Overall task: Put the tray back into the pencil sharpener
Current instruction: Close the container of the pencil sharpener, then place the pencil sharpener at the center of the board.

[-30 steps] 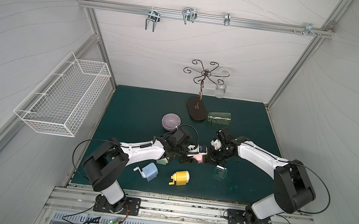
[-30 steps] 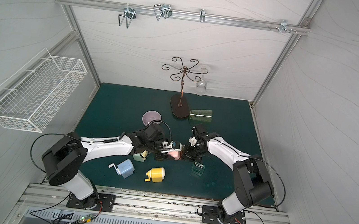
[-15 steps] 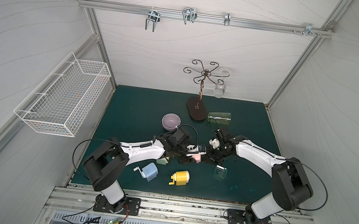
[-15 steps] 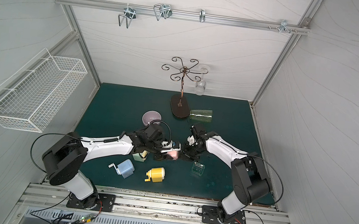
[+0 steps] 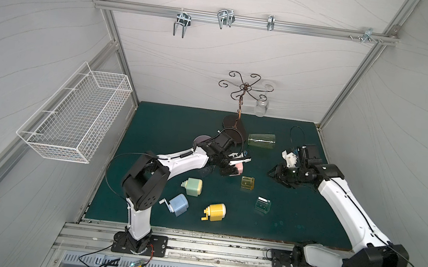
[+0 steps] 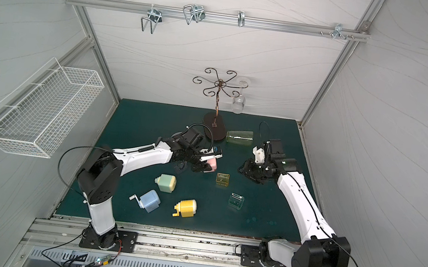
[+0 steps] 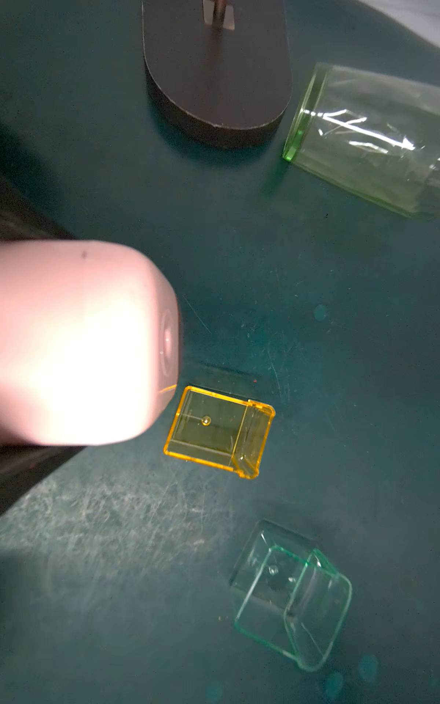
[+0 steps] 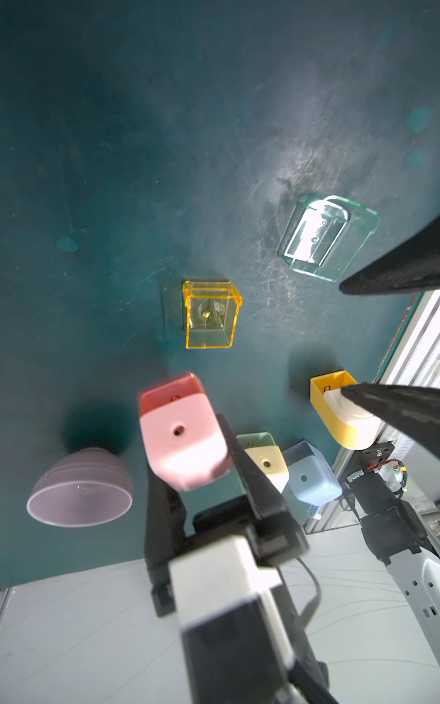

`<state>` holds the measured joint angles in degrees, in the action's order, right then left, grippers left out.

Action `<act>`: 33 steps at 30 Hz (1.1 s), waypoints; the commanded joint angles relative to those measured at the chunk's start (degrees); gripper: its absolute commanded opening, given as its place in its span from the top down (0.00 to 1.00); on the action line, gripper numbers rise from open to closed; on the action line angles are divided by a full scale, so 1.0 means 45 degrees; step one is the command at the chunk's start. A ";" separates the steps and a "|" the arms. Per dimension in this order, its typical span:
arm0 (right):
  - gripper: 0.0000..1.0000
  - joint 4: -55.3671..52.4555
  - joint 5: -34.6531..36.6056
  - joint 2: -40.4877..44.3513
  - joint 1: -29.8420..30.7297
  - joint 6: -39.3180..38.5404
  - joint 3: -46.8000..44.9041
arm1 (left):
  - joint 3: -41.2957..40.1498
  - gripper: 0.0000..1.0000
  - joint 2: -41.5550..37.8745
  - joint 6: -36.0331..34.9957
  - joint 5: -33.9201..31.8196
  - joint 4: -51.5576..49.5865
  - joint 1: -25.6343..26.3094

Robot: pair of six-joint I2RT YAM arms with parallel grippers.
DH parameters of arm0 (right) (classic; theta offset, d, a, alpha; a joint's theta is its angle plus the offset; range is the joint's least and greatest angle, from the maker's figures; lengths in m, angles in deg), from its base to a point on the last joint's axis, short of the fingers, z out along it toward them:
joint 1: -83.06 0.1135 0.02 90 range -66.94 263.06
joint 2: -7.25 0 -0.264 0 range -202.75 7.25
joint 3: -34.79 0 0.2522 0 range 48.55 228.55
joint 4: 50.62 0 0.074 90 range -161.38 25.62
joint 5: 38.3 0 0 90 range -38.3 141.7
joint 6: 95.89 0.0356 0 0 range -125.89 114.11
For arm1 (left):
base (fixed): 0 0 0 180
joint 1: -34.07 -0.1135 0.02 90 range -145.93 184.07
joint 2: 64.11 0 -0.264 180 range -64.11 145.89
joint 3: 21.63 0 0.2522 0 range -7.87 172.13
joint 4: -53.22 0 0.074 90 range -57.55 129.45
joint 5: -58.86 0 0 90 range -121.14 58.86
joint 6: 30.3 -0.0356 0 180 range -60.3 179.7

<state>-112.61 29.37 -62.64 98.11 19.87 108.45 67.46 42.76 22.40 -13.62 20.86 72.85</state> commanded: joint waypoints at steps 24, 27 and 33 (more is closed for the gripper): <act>0.59 -0.1970 0.0234 0.0424 -0.0626 -0.1287 0.0337 | 0.1779 0.00 0.0341 -0.2490 0.1066 -0.1849 -0.0399; 0.58 -0.1941 0.0354 0.0531 -0.0682 -0.1329 0.0378 | 0.1004 0.00 -0.1237 -0.2266 0.1171 -0.1652 -0.0397; 0.57 -0.1692 0.0652 0.0534 -0.0707 -0.1620 0.0429 | -0.0482 0.02 -0.4673 -0.0170 0.1304 -0.2881 -0.0053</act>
<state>-119.56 31.08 -61.09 95.29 14.08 109.68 67.07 27.02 16.93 -9.73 12.08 71.48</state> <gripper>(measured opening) 0.430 0.986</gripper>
